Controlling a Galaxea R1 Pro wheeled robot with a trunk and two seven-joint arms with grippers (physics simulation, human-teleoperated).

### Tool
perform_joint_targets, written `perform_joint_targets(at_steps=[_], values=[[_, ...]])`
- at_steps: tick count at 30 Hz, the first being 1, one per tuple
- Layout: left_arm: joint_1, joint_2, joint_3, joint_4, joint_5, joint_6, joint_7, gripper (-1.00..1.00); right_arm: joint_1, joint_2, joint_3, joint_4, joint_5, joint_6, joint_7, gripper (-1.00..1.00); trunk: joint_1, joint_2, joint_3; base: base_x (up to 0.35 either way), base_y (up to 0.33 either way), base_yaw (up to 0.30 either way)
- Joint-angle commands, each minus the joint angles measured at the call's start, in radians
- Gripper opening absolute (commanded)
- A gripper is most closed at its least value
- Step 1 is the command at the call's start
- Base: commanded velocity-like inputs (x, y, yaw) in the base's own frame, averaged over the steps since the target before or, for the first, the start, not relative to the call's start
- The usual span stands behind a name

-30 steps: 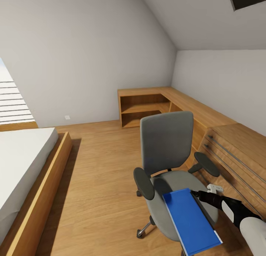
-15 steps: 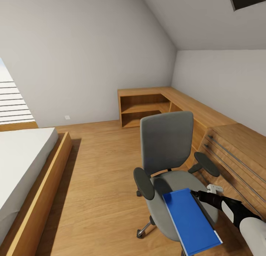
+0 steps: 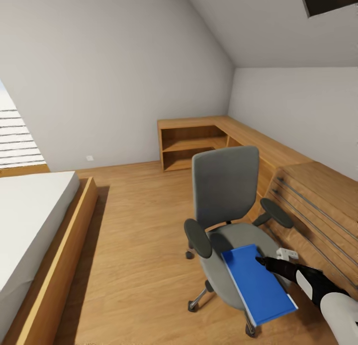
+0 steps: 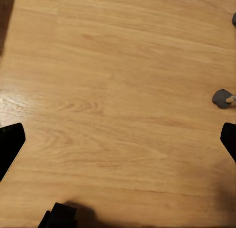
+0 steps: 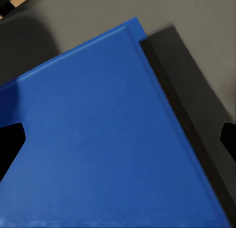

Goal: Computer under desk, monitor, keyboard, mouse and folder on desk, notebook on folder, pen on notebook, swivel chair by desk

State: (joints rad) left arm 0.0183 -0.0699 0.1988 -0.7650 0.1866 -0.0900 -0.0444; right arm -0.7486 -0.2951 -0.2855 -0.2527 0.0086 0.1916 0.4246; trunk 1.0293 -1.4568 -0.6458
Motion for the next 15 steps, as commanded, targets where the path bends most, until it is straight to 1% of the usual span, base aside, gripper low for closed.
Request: perform_joint_targets(at_steps=[1, 7, 15], values=[[0.0, -0.001, 0.002, -0.001, 0.009, -0.001, -0.005, 1.0, 0.0, 0.0, -0.009, -0.002, 0.001, 0.009, 0.005, 1.0, 0.0, 0.0, 0.0, -0.201, 0.214, -0.05], [0.0, -0.001, 0.001, 0.0, 0.009, -0.001, -0.006, 1.0, 0.0, 0.001, -0.01, -0.002, 0.0, 0.009, 0.005, 1.0, 0.0, 0.0, 0.004, -0.186, 0.258, -0.147], [0.0, -0.001, 0.001, 0.0, 0.009, -0.001, -0.006, 1.0, 0.0, 0.001, -0.018, -0.002, 0.0, 0.009, 0.005, 1.0, 0.0, 0.0, 0.013, -0.139, 0.294, -0.212]])
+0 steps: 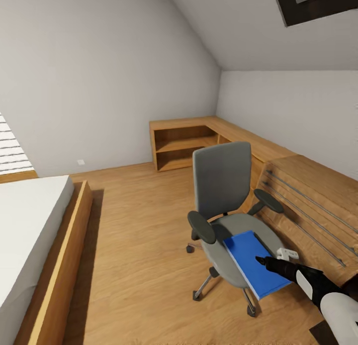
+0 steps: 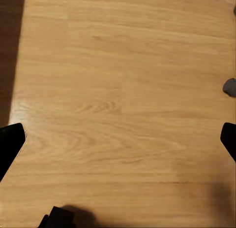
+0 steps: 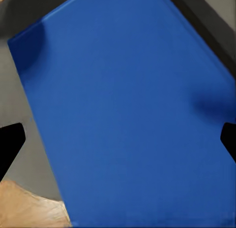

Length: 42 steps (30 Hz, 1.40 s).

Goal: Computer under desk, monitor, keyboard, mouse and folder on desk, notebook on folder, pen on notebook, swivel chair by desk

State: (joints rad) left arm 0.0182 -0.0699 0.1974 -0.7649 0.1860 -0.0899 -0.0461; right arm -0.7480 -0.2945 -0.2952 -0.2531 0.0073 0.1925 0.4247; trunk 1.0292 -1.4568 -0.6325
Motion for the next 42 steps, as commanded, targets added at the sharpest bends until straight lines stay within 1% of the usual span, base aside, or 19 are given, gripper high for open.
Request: perform_joint_targets(at_steps=[1, 8, 14, 42], values=[[0.0, -0.001, 0.002, -0.001, 0.01, -0.001, -0.005, 1.0, -0.001, 0.0, -0.01, -0.001, 0.001, 0.008, 0.005, 1.0, 0.0, 0.0, 0.0, -0.107, 0.306, -0.229], [0.0, -0.001, 0.002, -0.001, 0.01, -0.001, -0.005, 1.0, -0.001, 0.0, -0.021, -0.001, 0.0, 0.008, 0.005, 1.0, 0.0, 0.0, 0.006, -0.053, 0.284, -0.244], [0.0, -0.001, 0.002, 0.0, 0.009, -0.001, -0.006, 1.0, -0.001, 0.0, -0.024, -0.001, 0.0, 0.008, 0.005, 1.0, 0.0, 0.0, 0.008, -0.01, 0.146, -0.263], [0.0, -0.002, 0.0, 0.011, 0.008, -0.001, -0.006, 1.0, -0.001, 0.0, -0.026, -0.001, -0.002, 0.01, 0.005, 1.0, 0.0, 0.0, 0.008, -0.001, 0.012, -0.266]])
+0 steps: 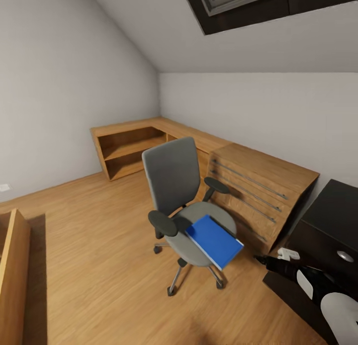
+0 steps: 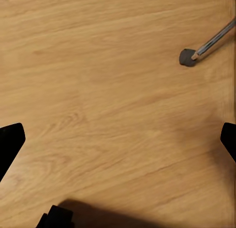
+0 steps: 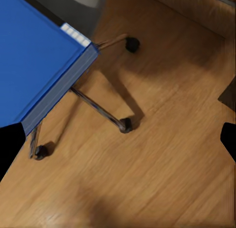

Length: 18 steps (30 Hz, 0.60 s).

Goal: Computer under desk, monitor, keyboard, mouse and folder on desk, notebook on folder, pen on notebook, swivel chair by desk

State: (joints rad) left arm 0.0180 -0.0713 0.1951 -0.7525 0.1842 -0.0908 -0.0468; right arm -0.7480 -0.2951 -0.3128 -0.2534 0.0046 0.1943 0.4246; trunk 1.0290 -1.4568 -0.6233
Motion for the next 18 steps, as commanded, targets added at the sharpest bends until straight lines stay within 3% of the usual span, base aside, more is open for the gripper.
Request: perform_joint_targets(at_steps=[1, 14, 18], values=[[0.0, -0.001, 0.003, -0.001, 0.01, 0.0, -0.005, 1.0, -0.001, 0.001, -0.008, -0.001, -0.002, 0.008, 0.005, 1.0, 0.0, 0.0, -0.001, 0.0, 0.0, -0.203], [0.0, -0.001, 0.003, -0.001, 0.011, 0.0, -0.004, 1.0, -0.001, 0.01, -0.004, 0.004, -0.072, 0.006, 0.005, 1.0, 0.0, 0.0, -0.001, 0.0, 0.003, -0.058], [0.0, -0.001, 0.003, -0.001, 0.011, -0.001, -0.004, 1.0, -0.001, 0.023, -0.003, 0.005, -0.076, 0.002, 0.004, 1.0, 0.0, 0.0, -0.001, 0.0, 0.233, -0.002]])
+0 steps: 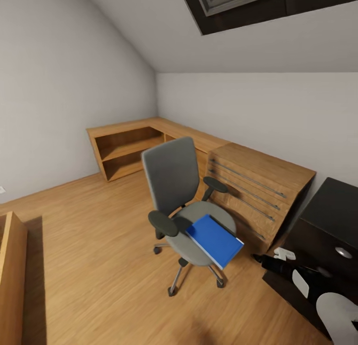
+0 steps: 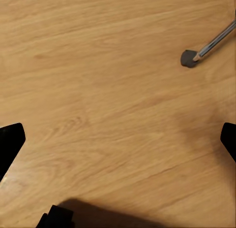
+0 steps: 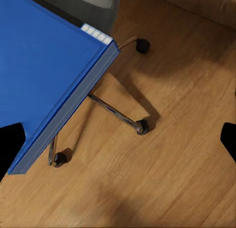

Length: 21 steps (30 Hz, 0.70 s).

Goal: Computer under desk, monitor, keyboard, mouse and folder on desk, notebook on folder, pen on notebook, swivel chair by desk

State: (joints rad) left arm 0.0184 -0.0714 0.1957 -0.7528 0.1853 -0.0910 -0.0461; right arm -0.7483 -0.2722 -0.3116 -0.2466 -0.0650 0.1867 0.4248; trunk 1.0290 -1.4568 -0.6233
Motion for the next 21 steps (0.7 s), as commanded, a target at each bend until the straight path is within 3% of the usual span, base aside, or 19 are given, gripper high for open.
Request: perform_joint_targets(at_steps=[1, 8, 14, 21], values=[[0.0, -0.001, 0.002, 0.0, 0.009, -0.001, -0.005, 1.0, 0.0, 0.001, -0.005, -0.001, -0.007, 0.009, 0.004, 1.0, 0.0, 0.0, -0.001, 0.0, 0.28, -0.001], [0.0, -0.001, 0.002, 0.0, 0.009, 0.0, -0.005, 1.0, -0.001, 0.003, -0.005, 0.001, -0.008, 0.007, 0.006, 1.0, 0.0, 0.0, -0.001, 0.0, 0.281, 0.0], [0.0, -0.001, 0.002, -0.005, 0.009, 0.0, -0.005, 1.0, 0.0, 0.0, -0.007, 0.003, -0.014, 0.01, 0.009, 1.0, 0.004, -0.007, -0.004, 0.0, 0.028, 0.0], [0.0, -0.002, 0.002, -0.006, 0.009, 0.0, -0.005, 1.0, 0.0, -0.002, -0.006, 0.003, -0.07, 0.012, 0.02, 1.0, 0.031, -0.056, -0.026, 0.0, 0.004, 0.0]])
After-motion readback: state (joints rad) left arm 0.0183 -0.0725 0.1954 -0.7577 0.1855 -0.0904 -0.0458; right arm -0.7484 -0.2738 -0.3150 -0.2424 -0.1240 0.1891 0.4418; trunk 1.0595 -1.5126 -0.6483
